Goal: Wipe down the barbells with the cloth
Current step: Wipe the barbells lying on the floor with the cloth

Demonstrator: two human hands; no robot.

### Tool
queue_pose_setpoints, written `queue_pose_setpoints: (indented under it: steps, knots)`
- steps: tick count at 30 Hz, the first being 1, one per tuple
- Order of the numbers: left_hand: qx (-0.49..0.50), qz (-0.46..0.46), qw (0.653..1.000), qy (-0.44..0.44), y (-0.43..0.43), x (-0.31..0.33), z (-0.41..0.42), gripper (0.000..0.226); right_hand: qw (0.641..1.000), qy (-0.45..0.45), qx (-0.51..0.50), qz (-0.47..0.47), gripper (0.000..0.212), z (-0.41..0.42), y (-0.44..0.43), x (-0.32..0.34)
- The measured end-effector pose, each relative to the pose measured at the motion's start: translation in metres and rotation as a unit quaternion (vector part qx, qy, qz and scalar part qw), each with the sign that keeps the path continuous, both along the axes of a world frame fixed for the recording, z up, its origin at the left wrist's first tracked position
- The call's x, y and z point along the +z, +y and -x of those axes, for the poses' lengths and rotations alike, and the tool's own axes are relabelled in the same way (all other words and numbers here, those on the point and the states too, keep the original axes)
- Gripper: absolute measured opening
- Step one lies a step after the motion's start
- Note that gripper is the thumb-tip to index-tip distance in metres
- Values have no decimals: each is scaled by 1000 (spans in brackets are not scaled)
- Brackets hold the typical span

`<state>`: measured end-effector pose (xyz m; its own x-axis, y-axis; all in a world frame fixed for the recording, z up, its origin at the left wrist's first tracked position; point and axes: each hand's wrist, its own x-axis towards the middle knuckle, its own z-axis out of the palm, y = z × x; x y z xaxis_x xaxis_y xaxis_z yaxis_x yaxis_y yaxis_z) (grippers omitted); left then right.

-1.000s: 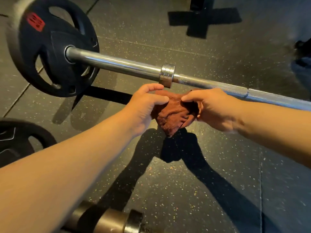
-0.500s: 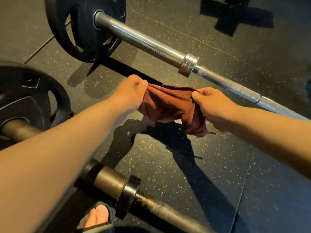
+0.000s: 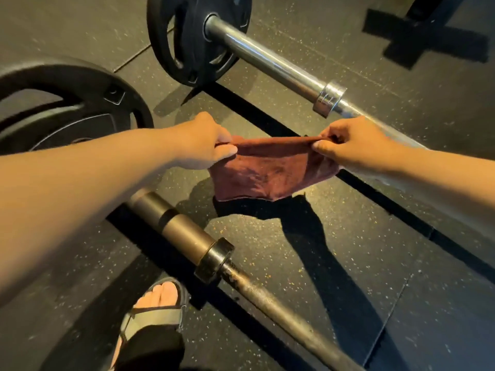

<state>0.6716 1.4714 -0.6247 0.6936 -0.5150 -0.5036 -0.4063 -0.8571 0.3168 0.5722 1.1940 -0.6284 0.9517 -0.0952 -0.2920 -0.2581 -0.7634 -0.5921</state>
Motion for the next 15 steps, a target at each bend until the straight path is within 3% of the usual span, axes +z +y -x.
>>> queue_pose_setpoints:
  steps: [3,5,8,11,13,15]
  knots:
    - [32,-22,998,-55,-5,6,16,52,1000,2,7,-15,30,3,11,-3]
    - [96,34,994,-42,-21,15,34,50,994,-23,-23,-103,31,11,30,1]
    - [227,176,956,63,-40,34,73,41,982,-60,7,-180,35,32,62,10]
    - [328,295,873,210,-34,46,113,29,981,-54,76,-168,42,59,83,19]
    - [364,336,818,292,-18,43,146,28,982,-48,150,-109,50,81,92,21]
    - [347,313,817,338,-3,39,177,26,972,-46,227,-47,45,101,99,18]
